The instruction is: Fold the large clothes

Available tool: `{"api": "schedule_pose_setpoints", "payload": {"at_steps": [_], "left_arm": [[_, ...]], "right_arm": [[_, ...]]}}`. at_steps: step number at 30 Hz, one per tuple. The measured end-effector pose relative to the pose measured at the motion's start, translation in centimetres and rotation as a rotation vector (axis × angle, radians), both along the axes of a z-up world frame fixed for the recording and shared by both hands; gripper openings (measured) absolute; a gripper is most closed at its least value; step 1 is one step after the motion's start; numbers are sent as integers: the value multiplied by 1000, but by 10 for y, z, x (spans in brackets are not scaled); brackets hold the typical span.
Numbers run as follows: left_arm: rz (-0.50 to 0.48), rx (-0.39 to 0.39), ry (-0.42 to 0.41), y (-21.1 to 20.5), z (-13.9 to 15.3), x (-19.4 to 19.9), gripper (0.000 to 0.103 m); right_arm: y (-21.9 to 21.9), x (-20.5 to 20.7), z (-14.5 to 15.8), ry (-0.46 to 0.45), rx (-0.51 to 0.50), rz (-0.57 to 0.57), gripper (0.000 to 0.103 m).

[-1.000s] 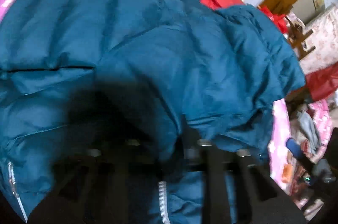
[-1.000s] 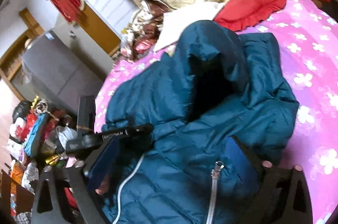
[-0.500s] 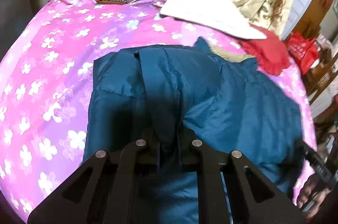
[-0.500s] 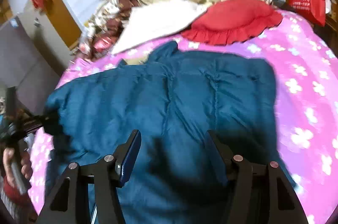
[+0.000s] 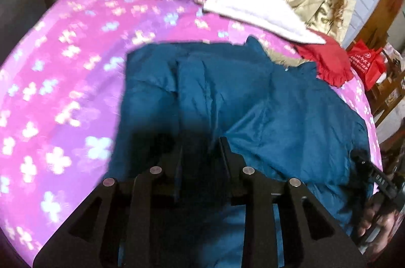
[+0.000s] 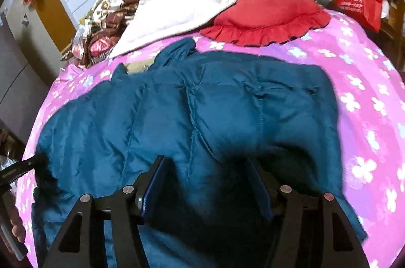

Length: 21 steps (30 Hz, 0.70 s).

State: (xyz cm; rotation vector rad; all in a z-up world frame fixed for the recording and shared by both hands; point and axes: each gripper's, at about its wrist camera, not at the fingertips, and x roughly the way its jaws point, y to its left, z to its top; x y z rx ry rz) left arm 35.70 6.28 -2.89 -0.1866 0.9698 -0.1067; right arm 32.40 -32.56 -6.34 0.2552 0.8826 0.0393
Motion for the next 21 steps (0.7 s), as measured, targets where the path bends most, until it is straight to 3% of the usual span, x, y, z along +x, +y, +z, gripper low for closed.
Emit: {"api": "schedule_pose_setpoints", "payload": {"at_steps": [5,7,11,17,19,21], "left_arm": [[22,81,-99,20,26,-60,44],[34,113,-122,29,29,-82,45],[62,177,-148,47,25,-124,45],[105,224,-119,71,0,-174,45],[111,219,-89,78,-12,-186,45],[112,187,-52,87,-22,-195,45]], "right_arm": [[-9,-56,22,-48,3,-3,62],[-14,-75,27,-57,-7,-19,62],[-21,-117,32,-67,-135,-83,62],[-24,-176,28,-65,-339,-170,62],[-28,-193,24,-61,-363,-174,62],[-36,-210,19,-38,-322,-162,62]]}}
